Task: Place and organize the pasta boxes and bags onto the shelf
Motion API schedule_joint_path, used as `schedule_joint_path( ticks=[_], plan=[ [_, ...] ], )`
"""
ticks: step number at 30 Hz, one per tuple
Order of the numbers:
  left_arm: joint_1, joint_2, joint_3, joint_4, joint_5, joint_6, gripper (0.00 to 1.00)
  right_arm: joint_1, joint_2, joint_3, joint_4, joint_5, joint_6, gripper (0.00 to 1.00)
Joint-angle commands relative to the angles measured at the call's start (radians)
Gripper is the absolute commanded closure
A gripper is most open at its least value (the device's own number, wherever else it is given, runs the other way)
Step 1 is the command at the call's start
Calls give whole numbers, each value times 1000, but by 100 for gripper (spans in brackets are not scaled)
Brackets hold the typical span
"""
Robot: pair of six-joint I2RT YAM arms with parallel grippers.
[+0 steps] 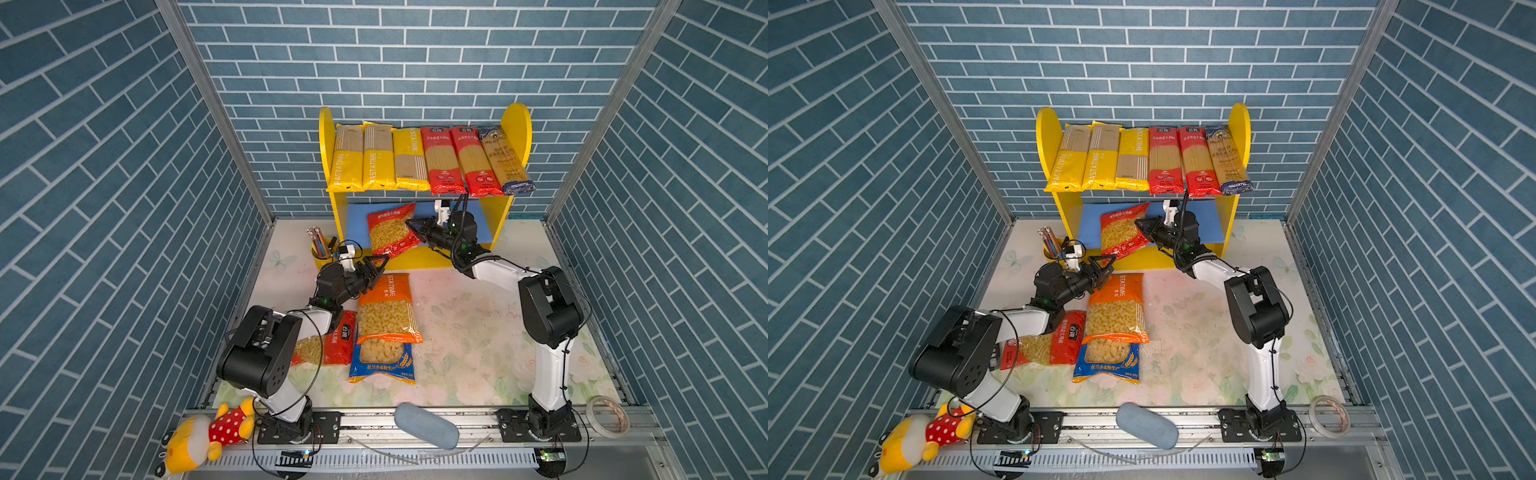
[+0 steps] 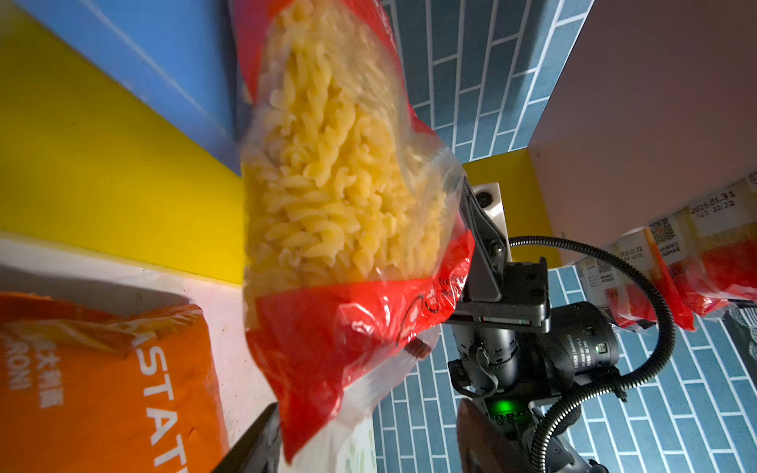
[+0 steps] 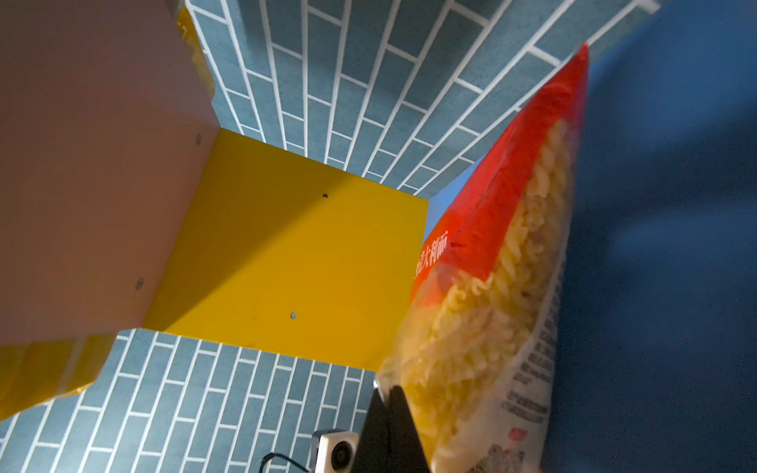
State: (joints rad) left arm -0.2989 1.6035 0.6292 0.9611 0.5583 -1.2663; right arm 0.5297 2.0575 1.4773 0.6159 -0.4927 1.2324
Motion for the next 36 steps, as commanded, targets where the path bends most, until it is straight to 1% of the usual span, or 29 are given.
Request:
schedule_joint_path(
  ticks=[1, 5, 7, 8, 11, 12, 15, 17, 20, 23, 26, 28, 30, 33, 36],
  plan=[
    [32, -50, 23, -92, 18, 80, 32, 23, 43, 116, 0, 65, 33, 100],
    [84, -117, 5, -171, 32, 121, 32, 35, 113, 179, 4, 93, 64, 100],
    [104, -182, 0, -277, 23, 158, 31, 47, 145, 227, -10, 102, 67, 100],
    [109, -217, -2, -327, 17, 205, 30, 54, 169, 243, -14, 110, 71, 100],
    [116, -334, 4, -509, -5, 294, 28, 70, 193, 280, -24, 141, 73, 100],
    [119, -374, 11, -590, -16, 332, 28, 71, 197, 284, -26, 154, 73, 100],
    [130, -499, 46, -855, -95, 460, 26, 80, 233, 328, -45, 139, 83, 100],
    [140, -562, 65, -991, -153, 527, 23, 87, 245, 333, -33, 133, 98, 100],
    [157, -634, 96, -1127, -217, 592, 21, 97, 246, 328, -33, 115, 99, 100],
    [171, -670, 104, -1181, -232, 620, 20, 101, 253, 326, -24, 63, 126, 100],
    [179, -670, 98, -1185, -225, 618, 20, 101, 246, 311, -9, 18, 147, 100],
    [179, -666, 90, -1176, -221, 609, 19, 101, 245, 323, -37, -9, 136, 100],
    [179, -664, 77, -1170, -226, 601, 19, 99, 267, 371, -100, -54, 124, 100],
    [179, -672, 72, -1185, -235, 602, 19, 99, 297, 403, -109, -66, 140, 100],
    [179, -688, 72, -1199, -241, 604, 19, 99, 314, 425, -139, -60, 124, 100]
  ],
)
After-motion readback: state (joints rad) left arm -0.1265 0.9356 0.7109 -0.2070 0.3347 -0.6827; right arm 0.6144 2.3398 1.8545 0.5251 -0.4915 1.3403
